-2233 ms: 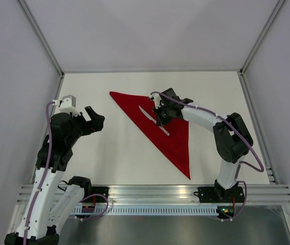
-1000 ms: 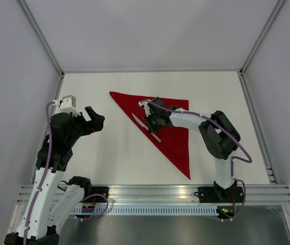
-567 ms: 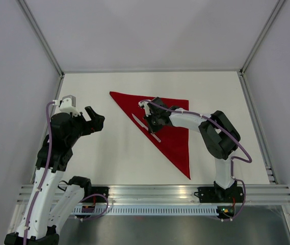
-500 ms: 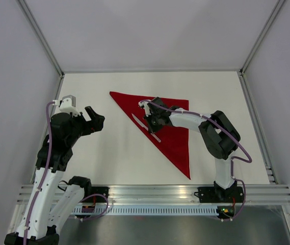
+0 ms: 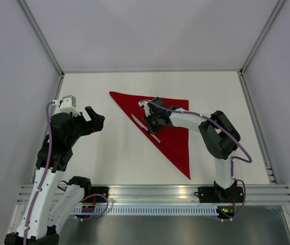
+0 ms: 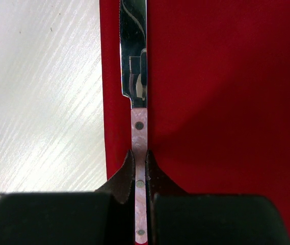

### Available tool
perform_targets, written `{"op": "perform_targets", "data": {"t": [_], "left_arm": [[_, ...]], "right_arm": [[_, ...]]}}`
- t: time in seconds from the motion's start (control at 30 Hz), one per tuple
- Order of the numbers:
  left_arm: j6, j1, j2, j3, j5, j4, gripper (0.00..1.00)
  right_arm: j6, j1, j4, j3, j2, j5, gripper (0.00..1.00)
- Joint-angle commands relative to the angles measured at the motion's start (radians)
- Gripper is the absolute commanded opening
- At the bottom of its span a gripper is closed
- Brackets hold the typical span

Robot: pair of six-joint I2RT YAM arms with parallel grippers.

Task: Fold the napkin, place the utensils inside, and roll it up
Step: Place the utensil onto the napkin

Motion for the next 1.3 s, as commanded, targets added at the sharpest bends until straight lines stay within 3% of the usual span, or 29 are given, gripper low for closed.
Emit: {"op": "perform_targets", "data": {"t": [0.0,0.7,0.8,0.9,1.03,1.27], "left_arm": [[0.055,0.006,0.003,-0.005,0.038,0.020,1.00],[0.055,0.006,0.006,-0.005,0.040,0.018,1.00],[0.055,0.004,0.008,-0.005,0.041,0.018,1.00],[0.056,0.006,0.013,-0.005,0.041,0.020,1.00],[0.061,0.006,0.023,0.000,0.041,0.017,1.00],[0.061,0.006,0.063,0.047,0.086,0.017,1.00]], "right_arm": [[0.031,0.005,0.005,0.031,0.000,-0.005,0.01],[0.061,-0.002,0.000,0.014,-0.018,-0.018,0.00],[0.063,-0.008,0.000,0.012,-0.024,-0.030,0.09],[0.063,-0.010,0.002,0.008,-0.041,-0.036,0.26],[0.063,-0.010,-0.005,0.009,-0.067,-0.050,0.37],[0.046,-0.025,-0.044,0.058,-0.119,-0.062,0.39]]}}
